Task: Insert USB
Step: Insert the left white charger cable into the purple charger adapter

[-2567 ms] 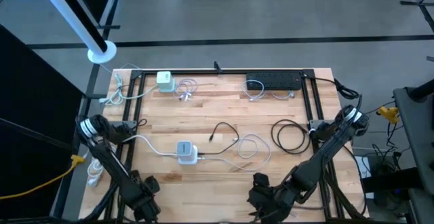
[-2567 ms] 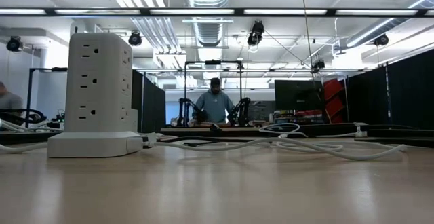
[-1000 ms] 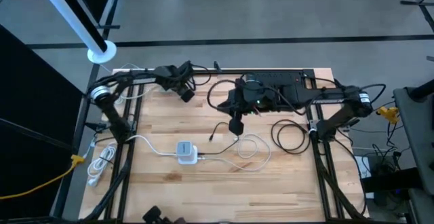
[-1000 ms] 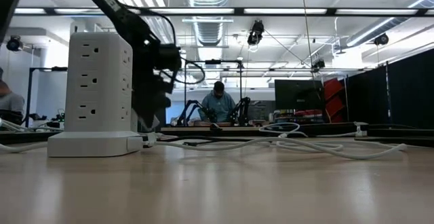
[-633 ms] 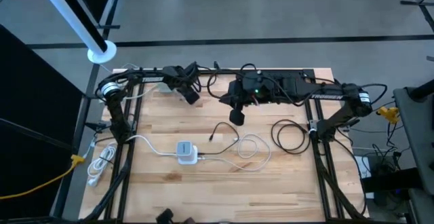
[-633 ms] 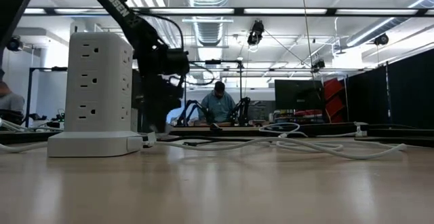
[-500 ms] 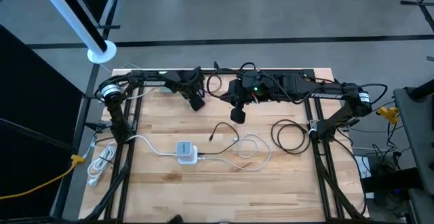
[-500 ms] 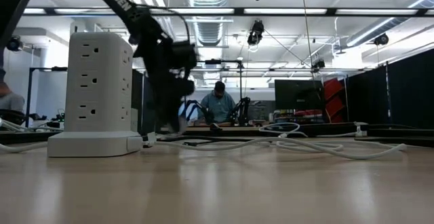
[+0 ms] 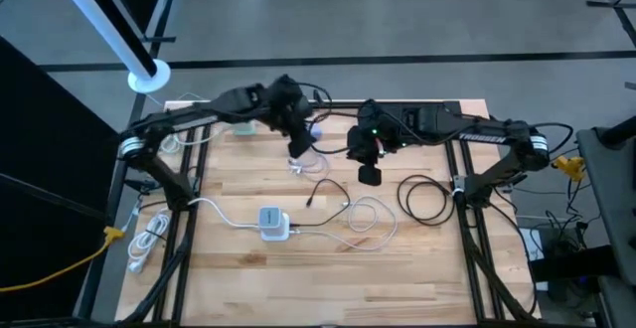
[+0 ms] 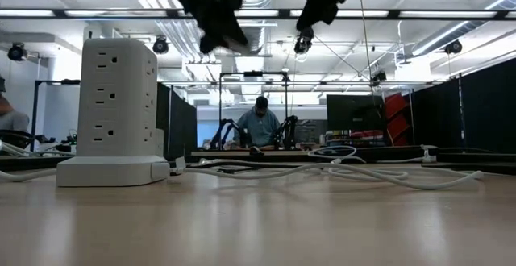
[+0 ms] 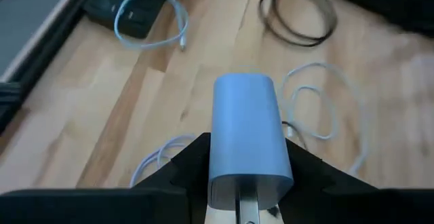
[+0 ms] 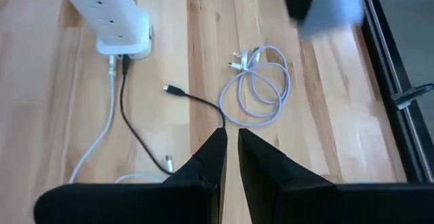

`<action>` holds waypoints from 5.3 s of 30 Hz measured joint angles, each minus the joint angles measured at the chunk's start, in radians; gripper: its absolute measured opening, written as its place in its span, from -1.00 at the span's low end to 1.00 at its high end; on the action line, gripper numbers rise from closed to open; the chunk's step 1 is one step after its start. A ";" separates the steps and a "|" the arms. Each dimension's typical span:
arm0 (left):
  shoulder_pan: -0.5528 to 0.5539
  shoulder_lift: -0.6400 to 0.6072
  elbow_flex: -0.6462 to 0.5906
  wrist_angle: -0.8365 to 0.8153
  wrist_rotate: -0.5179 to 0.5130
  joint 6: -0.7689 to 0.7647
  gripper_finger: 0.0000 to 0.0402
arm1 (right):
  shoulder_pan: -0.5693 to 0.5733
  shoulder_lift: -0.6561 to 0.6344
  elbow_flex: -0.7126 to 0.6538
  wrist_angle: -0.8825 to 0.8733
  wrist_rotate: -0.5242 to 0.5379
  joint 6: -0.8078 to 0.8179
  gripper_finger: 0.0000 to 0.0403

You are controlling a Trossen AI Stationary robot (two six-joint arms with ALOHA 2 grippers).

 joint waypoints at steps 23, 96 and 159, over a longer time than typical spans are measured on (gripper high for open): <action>-0.090 -0.684 -0.009 -0.025 -0.051 -0.280 -0.41 | 0.024 0.397 -0.206 0.606 0.098 0.269 -0.07; -0.089 -0.539 -0.011 -0.136 -0.166 -0.188 -0.41 | -0.039 0.196 -0.546 0.284 0.086 -0.497 -0.61; -0.089 -0.462 -0.118 -0.065 0.096 -0.024 -0.41 | -0.022 0.023 0.068 0.252 -0.052 -0.120 -1.00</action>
